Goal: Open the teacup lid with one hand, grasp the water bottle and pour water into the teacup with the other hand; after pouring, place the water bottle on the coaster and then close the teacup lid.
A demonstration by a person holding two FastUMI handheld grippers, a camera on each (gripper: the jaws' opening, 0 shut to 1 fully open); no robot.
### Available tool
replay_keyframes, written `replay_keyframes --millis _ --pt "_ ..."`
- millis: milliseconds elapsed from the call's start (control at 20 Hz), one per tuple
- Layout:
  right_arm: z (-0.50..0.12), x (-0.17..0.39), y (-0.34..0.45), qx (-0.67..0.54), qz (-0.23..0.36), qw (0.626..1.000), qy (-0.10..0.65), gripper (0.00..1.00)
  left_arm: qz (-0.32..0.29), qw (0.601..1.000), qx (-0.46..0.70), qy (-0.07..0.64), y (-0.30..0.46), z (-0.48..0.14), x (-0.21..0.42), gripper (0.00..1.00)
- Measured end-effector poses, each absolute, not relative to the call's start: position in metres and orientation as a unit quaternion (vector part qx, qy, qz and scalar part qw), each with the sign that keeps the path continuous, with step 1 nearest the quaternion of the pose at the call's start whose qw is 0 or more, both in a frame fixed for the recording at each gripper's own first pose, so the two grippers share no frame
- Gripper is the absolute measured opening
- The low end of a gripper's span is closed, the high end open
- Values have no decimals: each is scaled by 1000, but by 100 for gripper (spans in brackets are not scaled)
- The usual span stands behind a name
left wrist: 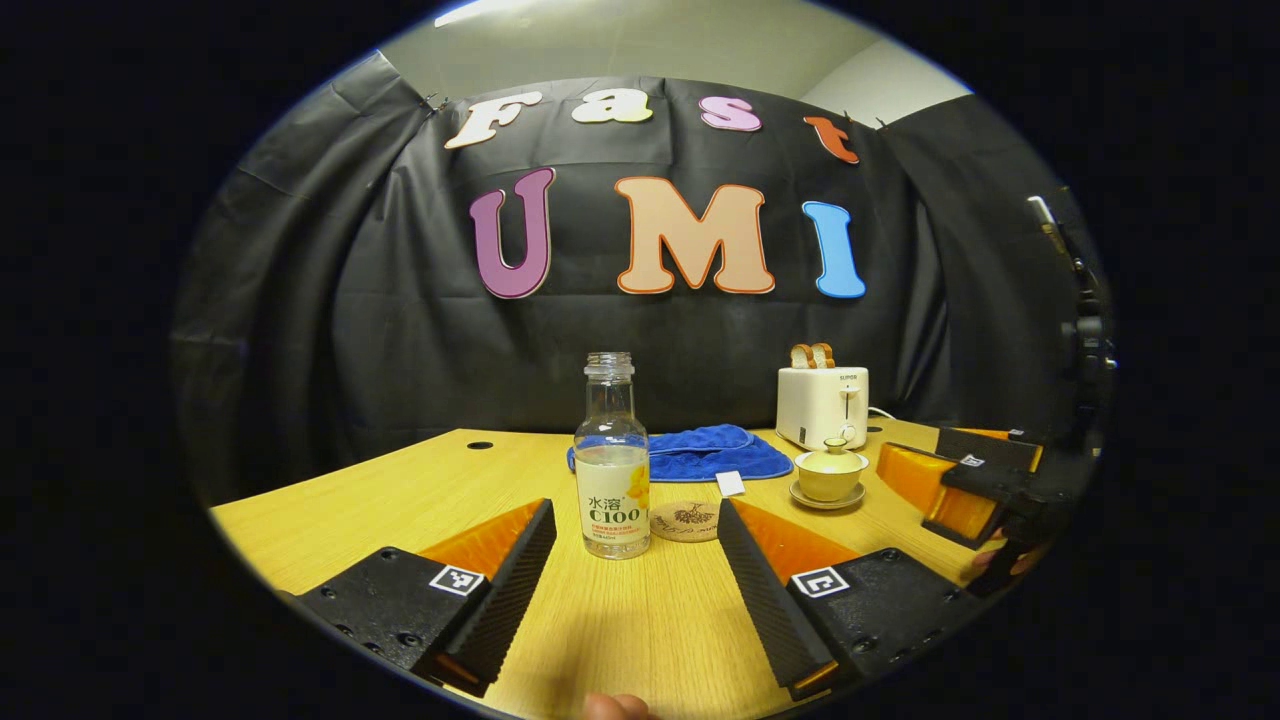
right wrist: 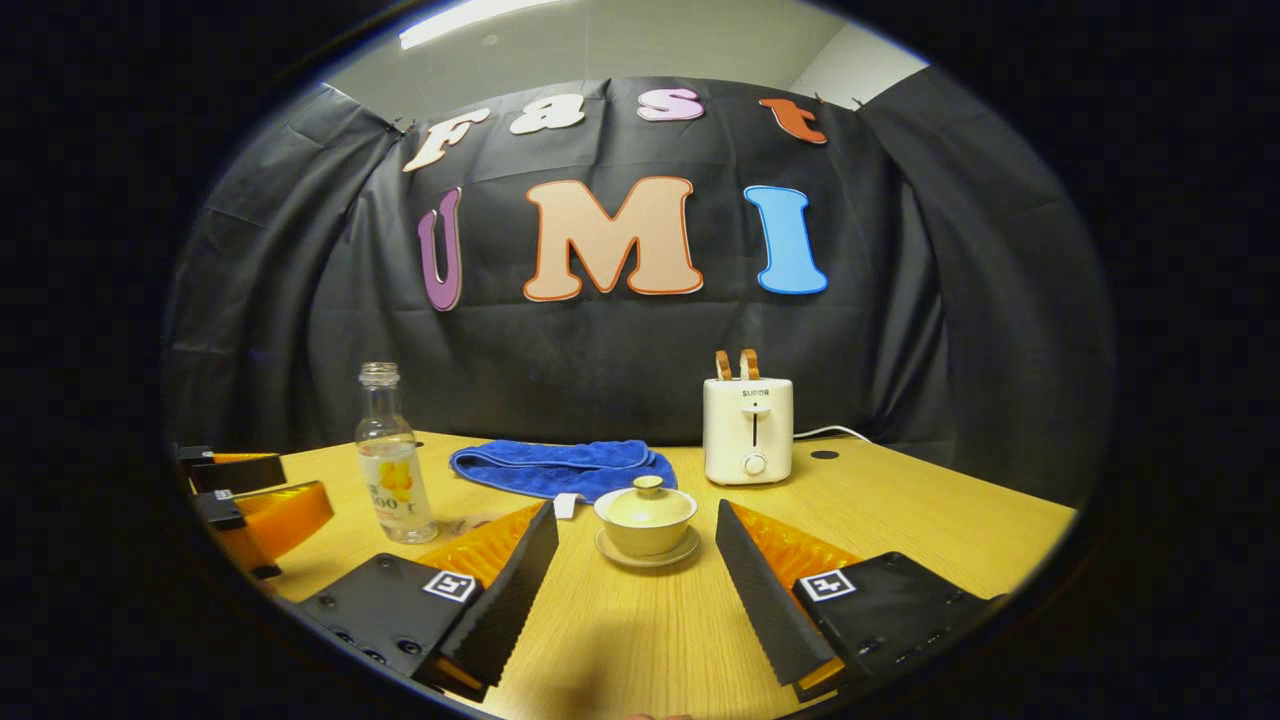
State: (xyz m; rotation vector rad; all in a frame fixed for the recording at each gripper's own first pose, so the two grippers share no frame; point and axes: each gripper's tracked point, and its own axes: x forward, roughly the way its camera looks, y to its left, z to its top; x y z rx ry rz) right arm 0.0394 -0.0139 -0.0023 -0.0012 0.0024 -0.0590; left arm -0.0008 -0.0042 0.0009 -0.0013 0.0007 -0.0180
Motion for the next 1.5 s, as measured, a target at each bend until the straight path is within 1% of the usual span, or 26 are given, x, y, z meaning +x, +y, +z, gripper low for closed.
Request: replay_keyframes --millis 100,150,200,350,400,550,600,650,700,800,850,900,950,1050,1200,1300,1450,1500 --pt "-4 62 -17 -1 -37 999 3 99 -9 1000 -1 1 -4 0 -1 95" --pt "-4 73 -19 -2 -42 999 3 100 -9 1000 -1 1 -5 0 -1 95" --pt "-4 84 -20 -2 -45 999 3 99 -9 1000 0 1 -5 0 -1 95" --pt "-6 114 -25 -2 -54 999 7 100 -9 1000 0 0 -4 0 -1 95" --pt "-7 122 -27 -2 -56 998 9 99 -9 1000 0 0 -5 0 -1 95" --pt "-13 147 -33 -2 -59 998 30 99 -9 1000 0 0 -6 0 -1 95" --pt "-17 153 -33 -3 -56 998 39 100 -8 1000 0 0 -5 1 -1 94" --pt "-18 159 -34 -4 -53 998 46 100 -8 1000 0 0 -5 1 -1 95" --pt "-21 163 -36 -5 -54 997 55 98 -8 1000 0 0 -5 0 -1 95" --pt "-25 168 -38 -2 -55 996 68 99 -8 1000 0 0 -6 1 -1 95" --pt "-25 170 -37 -4 -53 996 67 100 -8 1000 0 0 -5 1 0 95" --pt "-23 170 -37 -7 -50 997 64 99 -8 1000 0 0 -5 1 -1 95" --pt "-22 170 -35 -12 -47 997 63 100 -8 1000 0 0 -5 1 -1 95" --pt "-22 170 -29 -25 -37 997 60 99 -8 1000 0 0 -5 0 -1 95" --pt "-23 171 -26 -45 -38 996 61 69 -8 1000 0 0 -6 1 -1 95" --pt "-26 174 -23 -54 -31 995 74 71 -8 1000 0 1 -5 0 -1 95" --pt "-31 178 -20 -61 -24 995 77 69 -8 1000 0 1 -5 0 -1 95" --pt "-28 176 -21 -65 -29 994 78 57 -8 1000 0 0 -5 0 -2 95"
